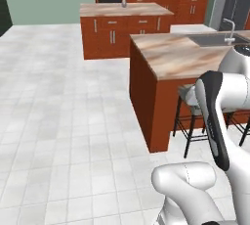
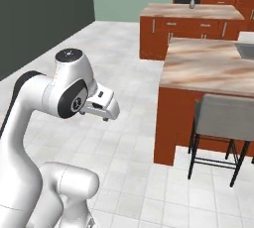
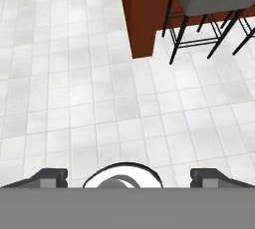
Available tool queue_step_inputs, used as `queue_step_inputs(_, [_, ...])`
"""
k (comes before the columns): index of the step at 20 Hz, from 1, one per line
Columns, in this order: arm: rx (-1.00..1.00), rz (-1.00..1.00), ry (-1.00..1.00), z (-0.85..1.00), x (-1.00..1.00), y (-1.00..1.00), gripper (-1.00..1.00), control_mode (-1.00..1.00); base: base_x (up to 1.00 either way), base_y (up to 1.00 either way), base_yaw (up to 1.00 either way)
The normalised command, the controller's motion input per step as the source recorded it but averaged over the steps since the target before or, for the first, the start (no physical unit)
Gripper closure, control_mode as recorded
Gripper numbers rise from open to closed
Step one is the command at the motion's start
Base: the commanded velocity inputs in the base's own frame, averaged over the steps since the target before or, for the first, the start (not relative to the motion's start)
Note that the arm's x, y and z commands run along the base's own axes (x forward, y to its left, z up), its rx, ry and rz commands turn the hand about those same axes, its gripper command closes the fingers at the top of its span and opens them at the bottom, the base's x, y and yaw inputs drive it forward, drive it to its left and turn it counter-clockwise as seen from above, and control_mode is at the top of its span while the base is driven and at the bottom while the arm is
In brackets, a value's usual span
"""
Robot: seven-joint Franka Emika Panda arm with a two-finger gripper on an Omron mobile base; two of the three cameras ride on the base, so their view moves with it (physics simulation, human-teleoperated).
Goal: There is a tray on the dining counter. Grab the cup, mug, and pitcher and place them on the tray. The pitcher may be placed next to the tray if it cannot fit the tray.
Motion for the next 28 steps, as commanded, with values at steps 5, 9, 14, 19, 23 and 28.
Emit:
queue_step_inputs(5, [0.00,0.00,0.00,0.00,0.00,0.00,-1.00,1.00,0.38,1.00,0.00])
queue_step_inputs(9, [0.00,0.00,0.00,0.00,0.00,0.00,-1.00,1.00,0.79,1.00,-0.05])
queue_step_inputs(14, [0.00,0.00,0.00,0.00,0.00,0.00,-1.00,1.00,0.99,1.00,-0.09])
queue_step_inputs(19, [0.00,0.00,0.00,0.00,0.00,0.00,-1.00,1.00,1.00,1.00,-0.11])
queue_step_inputs(23, [0.00,0.00,0.00,0.00,0.00,0.00,-1.00,1.00,1.00,1.00,-0.12])
queue_step_inputs(28, [0.00,0.00,0.00,0.00,0.00,0.00,-1.00,1.00,1.00,1.00,-0.15])
